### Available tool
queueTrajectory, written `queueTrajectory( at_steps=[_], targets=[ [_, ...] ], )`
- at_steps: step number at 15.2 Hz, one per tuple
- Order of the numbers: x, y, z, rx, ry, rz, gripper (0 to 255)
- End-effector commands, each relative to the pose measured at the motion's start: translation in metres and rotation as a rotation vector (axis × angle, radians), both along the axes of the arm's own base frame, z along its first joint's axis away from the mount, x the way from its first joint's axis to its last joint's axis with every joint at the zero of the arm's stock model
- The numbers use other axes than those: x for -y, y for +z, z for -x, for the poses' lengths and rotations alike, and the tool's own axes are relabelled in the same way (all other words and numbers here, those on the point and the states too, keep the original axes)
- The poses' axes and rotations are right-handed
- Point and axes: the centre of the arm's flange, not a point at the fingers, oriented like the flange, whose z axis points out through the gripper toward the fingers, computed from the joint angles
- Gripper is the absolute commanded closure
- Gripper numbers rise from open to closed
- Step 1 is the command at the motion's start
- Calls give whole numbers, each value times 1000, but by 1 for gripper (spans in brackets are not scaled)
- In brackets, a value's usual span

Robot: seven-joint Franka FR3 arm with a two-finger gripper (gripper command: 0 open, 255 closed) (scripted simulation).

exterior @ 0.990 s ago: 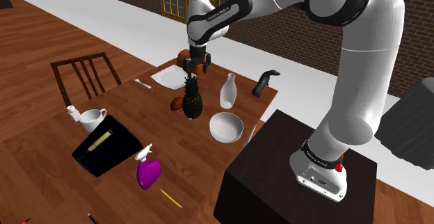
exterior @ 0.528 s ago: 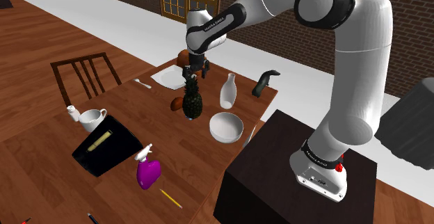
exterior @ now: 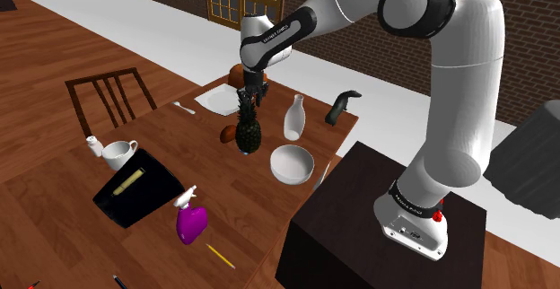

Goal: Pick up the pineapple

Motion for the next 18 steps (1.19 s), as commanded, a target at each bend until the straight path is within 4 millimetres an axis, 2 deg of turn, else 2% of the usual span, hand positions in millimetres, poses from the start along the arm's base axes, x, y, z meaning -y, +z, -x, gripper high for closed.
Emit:
queueTrajectory(
  at_steps=[1, 4, 18],
  targets=[
    [0, 0, 0, 0, 0, 0, 255],
    [0, 0, 0, 0, 0, 0, 255],
    [0, 74, 0, 0, 0, 0, 255]
  ],
)
